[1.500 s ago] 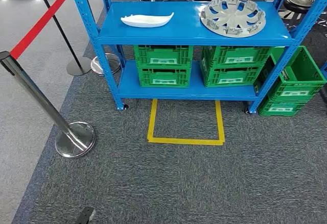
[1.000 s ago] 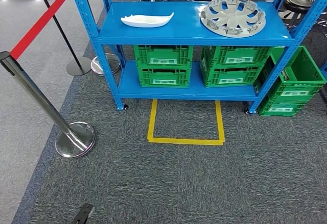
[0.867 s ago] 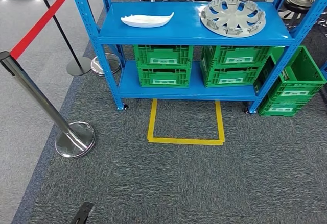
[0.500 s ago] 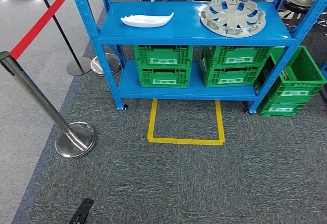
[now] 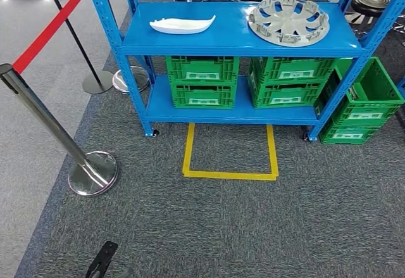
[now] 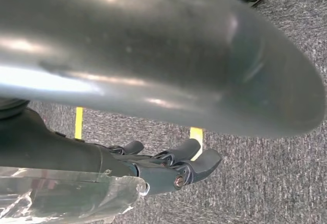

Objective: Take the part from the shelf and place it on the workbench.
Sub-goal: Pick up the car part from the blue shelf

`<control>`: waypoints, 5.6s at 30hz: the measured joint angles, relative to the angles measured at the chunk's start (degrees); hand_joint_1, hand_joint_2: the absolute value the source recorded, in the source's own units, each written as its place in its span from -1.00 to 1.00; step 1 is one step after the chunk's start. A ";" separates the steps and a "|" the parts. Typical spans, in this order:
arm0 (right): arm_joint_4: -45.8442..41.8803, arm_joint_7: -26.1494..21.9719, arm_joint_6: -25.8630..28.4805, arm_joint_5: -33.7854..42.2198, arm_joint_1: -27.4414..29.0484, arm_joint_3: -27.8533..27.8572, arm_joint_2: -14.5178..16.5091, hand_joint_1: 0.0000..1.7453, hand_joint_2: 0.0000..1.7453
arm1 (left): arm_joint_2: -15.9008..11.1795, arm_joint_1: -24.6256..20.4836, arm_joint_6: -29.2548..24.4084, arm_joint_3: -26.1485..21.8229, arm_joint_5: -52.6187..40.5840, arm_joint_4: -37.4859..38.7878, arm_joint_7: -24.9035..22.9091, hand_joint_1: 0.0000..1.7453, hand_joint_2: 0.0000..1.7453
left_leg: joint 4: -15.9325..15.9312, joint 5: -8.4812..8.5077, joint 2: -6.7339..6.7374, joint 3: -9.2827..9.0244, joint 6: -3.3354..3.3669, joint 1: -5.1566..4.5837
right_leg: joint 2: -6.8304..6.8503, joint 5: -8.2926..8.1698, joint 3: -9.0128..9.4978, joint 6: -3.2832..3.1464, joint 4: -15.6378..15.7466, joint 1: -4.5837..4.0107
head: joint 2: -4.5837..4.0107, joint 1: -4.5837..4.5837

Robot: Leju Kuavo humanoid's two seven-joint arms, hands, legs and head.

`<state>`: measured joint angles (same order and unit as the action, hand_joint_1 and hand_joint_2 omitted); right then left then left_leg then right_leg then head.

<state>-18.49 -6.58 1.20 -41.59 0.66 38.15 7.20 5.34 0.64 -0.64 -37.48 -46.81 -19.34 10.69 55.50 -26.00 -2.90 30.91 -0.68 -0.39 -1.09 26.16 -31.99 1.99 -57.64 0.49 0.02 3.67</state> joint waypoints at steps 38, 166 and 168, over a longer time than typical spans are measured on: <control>4.63 -5.09 0.21 -29.34 -6.34 27.36 5.70 -1.00 -1.00 | 4.44 -7.24 0.08 -23.52 -33.97 3.89 6.68 -1.00 -1.00 | 0.24 -0.05 0.00 0.04 0.17 -0.18 | -0.01 -0.13 0.04 0.20 0.08 0.16 | 0.00 0.01; 5.35 -4.51 -0.67 -29.33 -7.23 29.44 6.52 -1.00 -1.00 | 3.79 -24.54 -12.88 -12.03 -21.39 -4.94 20.65 -1.00 1.00 | 0.20 0.31 2.25 0.37 -1.03 0.54 | 0.46 -0.26 -0.70 -0.28 -0.69 0.00 | 0.00 -0.34; 5.35 -4.39 -0.79 -29.54 -7.39 29.41 6.55 -1.00 -1.00 | 3.77 -24.93 -13.91 -9.49 -20.94 -6.05 20.59 -1.00 1.00 | 0.20 0.31 2.25 0.38 -1.02 0.51 | 0.46 -0.26 -0.71 -0.28 -0.69 0.01 | 0.00 -0.33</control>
<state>-13.14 -10.98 0.41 -71.13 -6.73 67.55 13.74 9.11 -24.30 -14.56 -46.97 -67.75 -25.39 31.28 55.70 -25.69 -0.65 31.29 -1.70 0.12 -0.63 25.89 -32.70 1.71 -58.33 0.50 0.02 3.34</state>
